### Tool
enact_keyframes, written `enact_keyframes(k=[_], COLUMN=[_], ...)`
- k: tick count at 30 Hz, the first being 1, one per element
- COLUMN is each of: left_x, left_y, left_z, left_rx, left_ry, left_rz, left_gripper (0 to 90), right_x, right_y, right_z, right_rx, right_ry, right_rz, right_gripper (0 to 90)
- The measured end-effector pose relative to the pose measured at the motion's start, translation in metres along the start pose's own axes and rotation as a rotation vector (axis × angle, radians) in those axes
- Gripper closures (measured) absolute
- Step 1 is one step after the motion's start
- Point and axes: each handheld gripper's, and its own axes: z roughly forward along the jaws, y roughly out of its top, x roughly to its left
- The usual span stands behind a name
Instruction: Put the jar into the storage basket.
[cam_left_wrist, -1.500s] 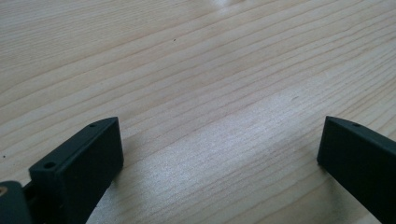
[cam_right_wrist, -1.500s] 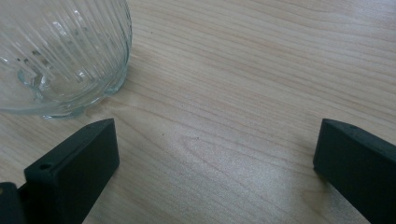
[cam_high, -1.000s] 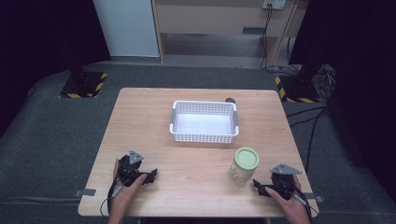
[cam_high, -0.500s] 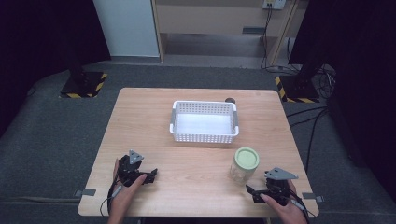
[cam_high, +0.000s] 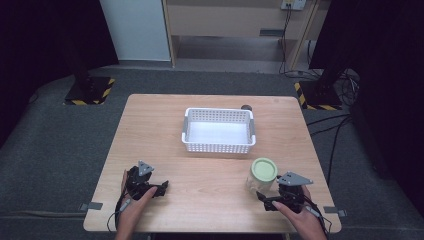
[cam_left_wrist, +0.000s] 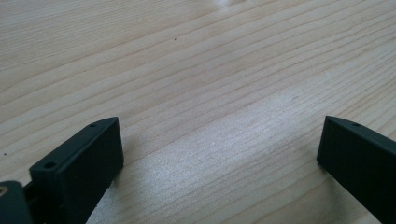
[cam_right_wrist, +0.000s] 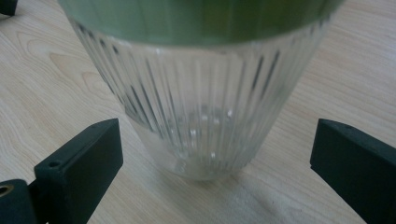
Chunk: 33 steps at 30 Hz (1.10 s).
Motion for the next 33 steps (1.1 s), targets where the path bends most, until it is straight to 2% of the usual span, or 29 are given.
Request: enact_keyframes(k=[13,18,33], left_x=[0.000,0.000,0.000], left_y=[0.000,0.000,0.000], left_z=[0.000,0.000,0.000], left_rx=[0.000,0.000,0.000], left_ry=[0.000,0.000,0.000], left_rz=[0.000,0.000,0.000], left_gripper=[0.0,0.0,0.0], right_x=[0.004,0.003,0.002], right_y=[0.020,0.028,0.041], right_z=[0.001,0.002,0.004], right_rx=[-0.028,-0.051,-0.099], right_ry=[0.009,0.023,0.033], right_rz=[-0.027,-0.005,0.002], right_gripper=[2.4,2.6,6.7])
